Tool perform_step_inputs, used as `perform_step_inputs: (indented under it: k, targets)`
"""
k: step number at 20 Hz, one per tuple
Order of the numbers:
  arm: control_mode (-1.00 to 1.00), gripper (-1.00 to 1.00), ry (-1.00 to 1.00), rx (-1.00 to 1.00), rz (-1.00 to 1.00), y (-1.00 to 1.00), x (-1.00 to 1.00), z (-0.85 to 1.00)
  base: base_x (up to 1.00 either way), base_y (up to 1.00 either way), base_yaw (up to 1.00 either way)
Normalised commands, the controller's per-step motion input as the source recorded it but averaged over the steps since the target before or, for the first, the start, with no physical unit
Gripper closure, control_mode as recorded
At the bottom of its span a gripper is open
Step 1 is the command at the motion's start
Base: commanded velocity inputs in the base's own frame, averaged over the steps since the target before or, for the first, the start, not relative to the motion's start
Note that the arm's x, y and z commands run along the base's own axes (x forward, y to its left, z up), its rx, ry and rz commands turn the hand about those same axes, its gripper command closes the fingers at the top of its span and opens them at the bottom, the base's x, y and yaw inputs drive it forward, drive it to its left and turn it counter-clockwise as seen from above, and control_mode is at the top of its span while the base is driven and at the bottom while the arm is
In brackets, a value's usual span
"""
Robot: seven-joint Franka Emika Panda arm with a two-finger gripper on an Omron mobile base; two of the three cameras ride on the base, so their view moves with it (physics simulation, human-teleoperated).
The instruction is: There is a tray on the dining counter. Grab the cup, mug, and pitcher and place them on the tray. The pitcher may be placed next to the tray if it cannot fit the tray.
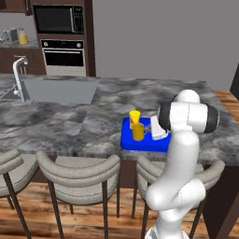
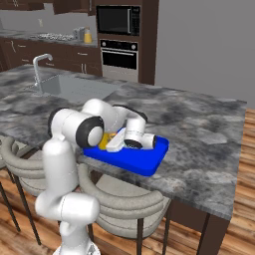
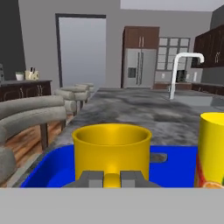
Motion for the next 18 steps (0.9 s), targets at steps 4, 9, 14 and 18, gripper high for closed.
perform_step_inputs:
  k: [4,9,14,18]
  targets:
    - [-1.00,1.00,0.00,0.00,0.00,0.00,0.45,-0.13,0.00,0.00,0.00]
    - [-1.00,1.00,0.00,0.00,0.00,0.00,0.43,-0.18,0.00,0.00,0.00]
    - [-1.00,1.00,0.00,0.00,0.00,0.00,0.31,-0.22,0.00,0.00,0.00]
    - [-1.00,1.00,0.00,0.00,0.00,0.00,0.06,-0.22,0.00,0.00,0.00]
